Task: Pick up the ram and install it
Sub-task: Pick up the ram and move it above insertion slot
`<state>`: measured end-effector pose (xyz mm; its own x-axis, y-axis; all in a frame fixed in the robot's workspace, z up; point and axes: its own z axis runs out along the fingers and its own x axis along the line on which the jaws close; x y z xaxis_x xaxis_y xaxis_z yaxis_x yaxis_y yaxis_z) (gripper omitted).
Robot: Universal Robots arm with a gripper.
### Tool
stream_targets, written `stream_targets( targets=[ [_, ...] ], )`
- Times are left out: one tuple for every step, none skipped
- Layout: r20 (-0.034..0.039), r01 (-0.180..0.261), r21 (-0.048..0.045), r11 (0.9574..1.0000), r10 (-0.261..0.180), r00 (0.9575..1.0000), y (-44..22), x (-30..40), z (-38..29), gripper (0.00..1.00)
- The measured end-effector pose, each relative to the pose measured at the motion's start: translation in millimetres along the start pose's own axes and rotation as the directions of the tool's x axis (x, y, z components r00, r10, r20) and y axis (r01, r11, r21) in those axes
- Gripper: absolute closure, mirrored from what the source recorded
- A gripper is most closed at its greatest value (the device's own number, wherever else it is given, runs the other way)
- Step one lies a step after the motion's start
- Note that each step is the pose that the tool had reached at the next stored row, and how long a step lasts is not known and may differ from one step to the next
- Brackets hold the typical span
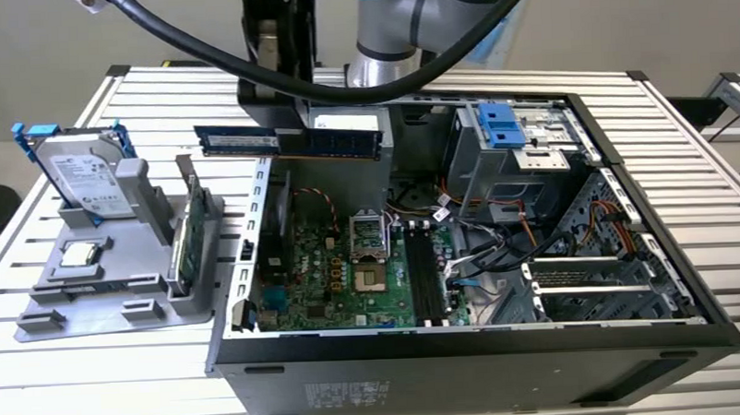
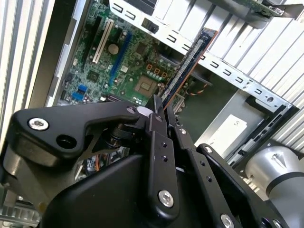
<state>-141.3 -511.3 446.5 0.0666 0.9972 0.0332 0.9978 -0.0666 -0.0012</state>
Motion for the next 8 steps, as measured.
stream_targets(
  targets=[
    [0.0001,0.000,0.0001,1.0000,0.000,1.0000,0.9,0.1,0.0,1.00],
    [0.0001,0.000,0.0001,1.0000,0.000,1.0000,1.8,0.1,-0.1,1.00],
    [0.0001,0.000,0.0001,1.0000,0.000,1.0000,2.7,0.2,-0.1,1.00],
    [0.0000,0.000,0.0000,1.0000,0.000,1.0000,3.5,0.2,0.0,1.00],
    [0.0001,0.000,0.0000,1.0000,0.000,1.0000,4.2,0.3,0.0,1.00],
    [0.0001,0.000,0.0001,1.0000,0.000,1.0000,4.9,0.3,0.0,1.00],
    [0.0001,0.000,0.0001,1.0000,0.000,1.0000,5.5,0.4,0.0,1.00],
    [0.0000,0.000,0.0000,1.0000,0.000,1.0000,6.0,0.4,0.0,1.00]
  ],
)
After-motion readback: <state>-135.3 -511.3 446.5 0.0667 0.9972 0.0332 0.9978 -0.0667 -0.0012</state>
